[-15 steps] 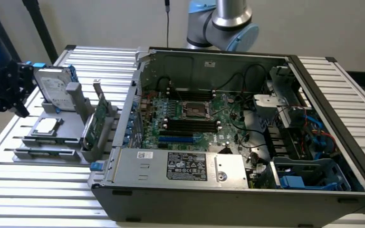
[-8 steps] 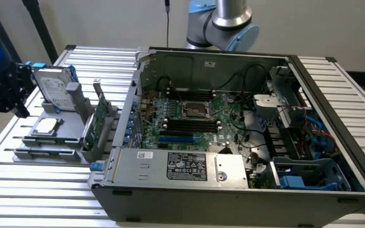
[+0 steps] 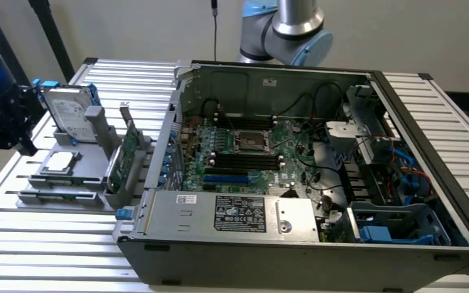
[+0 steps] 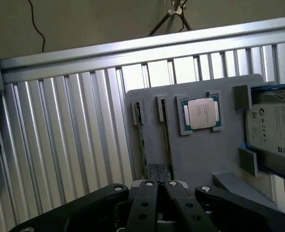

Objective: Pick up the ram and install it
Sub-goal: 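Pick up the ram and move it above insertion slot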

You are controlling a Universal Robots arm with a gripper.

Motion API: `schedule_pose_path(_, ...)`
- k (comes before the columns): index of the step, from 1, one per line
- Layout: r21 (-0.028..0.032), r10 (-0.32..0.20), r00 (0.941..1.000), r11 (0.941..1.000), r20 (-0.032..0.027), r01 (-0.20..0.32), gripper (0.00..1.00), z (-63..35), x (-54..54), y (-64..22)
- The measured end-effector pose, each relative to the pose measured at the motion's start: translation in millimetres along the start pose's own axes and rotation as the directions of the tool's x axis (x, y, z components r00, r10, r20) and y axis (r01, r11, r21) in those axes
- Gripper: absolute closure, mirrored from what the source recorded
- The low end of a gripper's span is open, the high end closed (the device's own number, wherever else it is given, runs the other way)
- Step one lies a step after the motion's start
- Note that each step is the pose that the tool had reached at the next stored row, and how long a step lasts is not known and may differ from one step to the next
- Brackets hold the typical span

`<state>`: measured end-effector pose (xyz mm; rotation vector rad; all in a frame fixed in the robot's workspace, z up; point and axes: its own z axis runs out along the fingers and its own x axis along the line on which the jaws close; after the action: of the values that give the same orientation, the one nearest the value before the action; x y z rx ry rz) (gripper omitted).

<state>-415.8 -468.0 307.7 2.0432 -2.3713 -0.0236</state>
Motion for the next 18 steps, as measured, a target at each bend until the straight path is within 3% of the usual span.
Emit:
schedule_pose_path(11,-0.0001,-0.067,0.9977,0.9978,-0.0013,0.067,0.88,7.4,2.8,-6.9)
schedule_pose_path(14,-0.0002,-0.084,0.9964,0.9964,-0.0017,0.084,0.7,10.2,3.3,-9.4)
schedule_pose_path(17,-0.0003,-0.099,0.9951,0.9951,-0.002,0.099,0.64,15.2,3.9,-10.5)
schedule_pose_path(18,-0.0003,-0.103,0.9947,0.9947,-0.0021,0.103,0.58,17.1,4.0,-10.6)
